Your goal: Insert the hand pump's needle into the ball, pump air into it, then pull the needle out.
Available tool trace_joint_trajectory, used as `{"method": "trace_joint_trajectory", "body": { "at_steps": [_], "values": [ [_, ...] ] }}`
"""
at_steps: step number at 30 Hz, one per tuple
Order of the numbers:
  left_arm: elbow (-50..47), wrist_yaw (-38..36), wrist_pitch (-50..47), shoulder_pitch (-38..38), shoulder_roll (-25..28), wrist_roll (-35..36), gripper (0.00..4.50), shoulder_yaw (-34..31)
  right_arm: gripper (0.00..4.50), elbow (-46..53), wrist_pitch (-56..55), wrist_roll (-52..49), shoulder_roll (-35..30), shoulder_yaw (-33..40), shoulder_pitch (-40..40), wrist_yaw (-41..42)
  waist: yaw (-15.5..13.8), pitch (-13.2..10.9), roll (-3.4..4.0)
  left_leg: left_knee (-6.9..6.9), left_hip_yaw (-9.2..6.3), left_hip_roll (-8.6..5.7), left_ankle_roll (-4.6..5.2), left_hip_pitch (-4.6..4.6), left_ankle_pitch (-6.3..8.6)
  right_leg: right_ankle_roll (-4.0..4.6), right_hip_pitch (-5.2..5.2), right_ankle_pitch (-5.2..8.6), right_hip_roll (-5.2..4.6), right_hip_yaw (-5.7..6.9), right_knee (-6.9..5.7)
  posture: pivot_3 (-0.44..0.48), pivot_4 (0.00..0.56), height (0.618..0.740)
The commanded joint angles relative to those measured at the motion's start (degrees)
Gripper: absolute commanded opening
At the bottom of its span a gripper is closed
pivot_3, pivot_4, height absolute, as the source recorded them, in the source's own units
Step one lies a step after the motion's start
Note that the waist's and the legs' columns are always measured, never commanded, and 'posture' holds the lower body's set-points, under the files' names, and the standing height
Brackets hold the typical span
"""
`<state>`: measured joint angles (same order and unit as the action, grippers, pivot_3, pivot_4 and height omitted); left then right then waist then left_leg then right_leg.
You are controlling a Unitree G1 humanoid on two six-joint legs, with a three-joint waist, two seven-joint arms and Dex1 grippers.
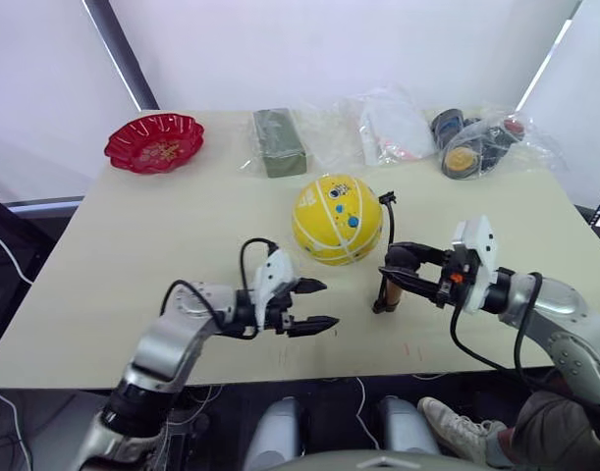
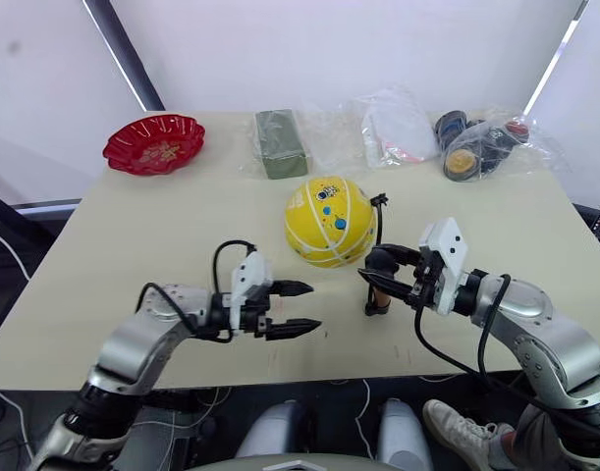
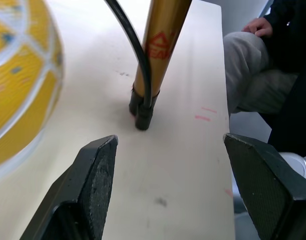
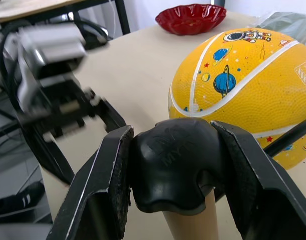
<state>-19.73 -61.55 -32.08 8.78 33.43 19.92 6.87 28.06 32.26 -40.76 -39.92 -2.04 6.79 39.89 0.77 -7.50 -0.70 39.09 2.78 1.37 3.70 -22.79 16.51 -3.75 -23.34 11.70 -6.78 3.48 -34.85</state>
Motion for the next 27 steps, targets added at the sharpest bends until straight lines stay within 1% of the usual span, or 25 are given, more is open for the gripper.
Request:
{"method": "trace_joint_trajectory", "body": {
  "at_steps": [1, 3, 6, 9, 11, 15, 17, 19, 20, 21, 22, 23, 27],
  "values": [
    [-3.27, -1.44, 2.52, -2.54, 2.05, 4.29, 3.59, -5.6, 1.93, -4.32, 5.97, 2.71, -2.08, -2.44, -2.71, 0.01, -0.09, -0.02, -0.02, 0.0, 0.0, -0.02, 0.0, -0.01, 0.0, 0.0, 0.0, 0.0, -0.02, 0.0, 0.0, 0.0, 0.15, 0.74],
    [-4.53, -3.19, 3.74, -4.75, 3.28, 7.44, 3.59, -9.45, 1.93, -3.74, 6.21, 2.24, -2.61, -1.79, -2.9, 0.25, 0.0, -0.03, -0.03, 0.01, 0.0, -0.03, 0.0, -0.01, 0.0, -0.16, 0.0, 0.09, -0.04, 0.0, 0.0, 0.0, 0.15, 0.74],
    [-6.64, -5.1, 3.66, -8.61, 5.66, 12.6, 3.59, -15.64, 1.93, -2.95, 6.36, 1.91, -3.03, -0.7, -3.03, 0.19, -0.07, -0.11, -0.04, 0.0, 0.0, -0.01, -0.03, -0.03, 0.02, -0.1, -0.02, 0.06, -0.19, 0.03, 0.0, 0.0, 0.15, 0.74],
    [-8.25, -6.64, 4.33, -13.03, 7.52, 15.79, 3.59, -19.8, 1.93, -1.87, 6.58, 1.43, -3.27, 0.71, -2.78, -0.45, -0.03, -0.21, -0.01, 0.0, 0.02, -0.01, -0.12, -0.05, 0.06, -0.14, -0.03, 0.09, -0.32, 0.05, 0.01, 0.0, 0.15, 0.74],
    [-8.79, -7.01, 4.77, -15.33, 8.02, 17.07, 3.59, -21.39, 1.93, -0.71, 7.31, 0.65, -3.53, 2.06, -2.36, -1.09, -0.14, -0.34, 0.0, 0.0, 0.06, -0.06, -0.31, -0.06, 0.17, -0.2, -0.03, 0.12, -0.31, 0.17, 0.02, 0.0, 0.15, 0.74],
    [-8.83, -5.43, 6.35, -17.85, 7.26, 17.41, 3.59, -21.9, 1.93, 3.98, 12.61, -3.25, -6.97, 6.64, 0.37, -2.82, -0.36, -0.87, 0.05, 0.03, 0.09, -0.12, -0.32, -0.11, 0.18, -0.21, -0.04, 0.12, -0.36, 0.18, 0.03, 0.0, 0.15, 0.74],
    [-9.0, -4.58, 6.91, -18.08, 6.69, 17.73, 3.59, -21.29, 1.93, 6.16, 15.73, -6.38, -9.12, 9.19, 3.63, -3.64, -0.44, -1.19, 0.03, 0.04, 0.08, -0.12, -0.32, -0.14, 0.18, -0.19, -0.06, 0.1, -0.36, 0.2, 0.03, 0.0, 0.15, 0.74],
    [-9.28, -3.73, 7.33, -17.93, 5.91, 17.97, 3.59, -20.56, 1.93, 7.49, 18.06, -9.03, -10.67, 11.14, 6.44, -4.26, -0.45, -1.51, 0.22, 0.07, 0.11, -0.12, -0.32, -0.31, 0.17, -0.01, -0.23, -0.02, -0.36, 0.21, 0.02, 0.0, 0.15, 0.74],
    [-9.41, -3.47, 7.43, -17.85, 5.72, 18.04, 3.59, -20.27, 1.93, 7.74, 18.84, -9.9, -11.06, 11.68, 7.3, -4.53, -0.46, -1.52, 0.22, 0.08, 0.1, -0.14, -0.31, -0.48, 0.16, -0.01, -0.38, -0.03, -0.35, 0.22, 0.01, 0.0, 0.15, 0.74],
    [-9.33, -3.36, 7.94, -17.78, 5.32, 17.95, 3.59, -19.82, 1.93, 8.37, 19.63, -10.38, -12.35, 12.04, 8.85, -4.23, -0.46, -1.53, 0.22, 0.12, 0.06, -0.14, -0.08, -0.74, 0.02, 0.01, -0.58, -0.06, -0.31, 0.27, 0.0, 0.0, 0.15, 0.74],
    [-9.22, -3.31, 8.31, -17.76, 5.03, 18.01, 3.59, -19.49, 1.93, 8.89, 20.26, -10.71, -13.39, 12.27, 10.09, -3.96, -0.4, -1.7, 0.36, 0.15, 0.03, -0.14, -0.08, -0.94, -0.01, 0.04, -0.73, -0.09, -0.27, 0.31, 0.0, 0.0, 0.15, 0.74],
    [-9.04, -3.52, 8.61, -17.76, 4.85, 18.14, 3.59, -19.18, 1.93, 9.3, 20.95, -10.86, -14.67, 12.32, 11.48, -3.55, -0.36, -1.78, 0.39, 0.14, 0.06, -0.16, -0.3, -1.09, -0.14, 0.04, -0.88, -0.09, -0.24, 0.29, 0.0, 0.0, 0.15, 0.74],
    [-8.61, -3.37, 9.48, -17.67, 4.48, 18.57, 3.59, -18.73, 1.93, 10.23, 20.98, -8.59, -19.15, 10.8, 13.95, -1.0, -0.29, -1.95, 0.42, 0.12, 0.07, -0.16, -0.33, -1.12, -0.15, 0.04, -0.91, -0.08, -0.09, 0.3, 0.01, 0.0, 0.15, 0.74]
  ]
}}
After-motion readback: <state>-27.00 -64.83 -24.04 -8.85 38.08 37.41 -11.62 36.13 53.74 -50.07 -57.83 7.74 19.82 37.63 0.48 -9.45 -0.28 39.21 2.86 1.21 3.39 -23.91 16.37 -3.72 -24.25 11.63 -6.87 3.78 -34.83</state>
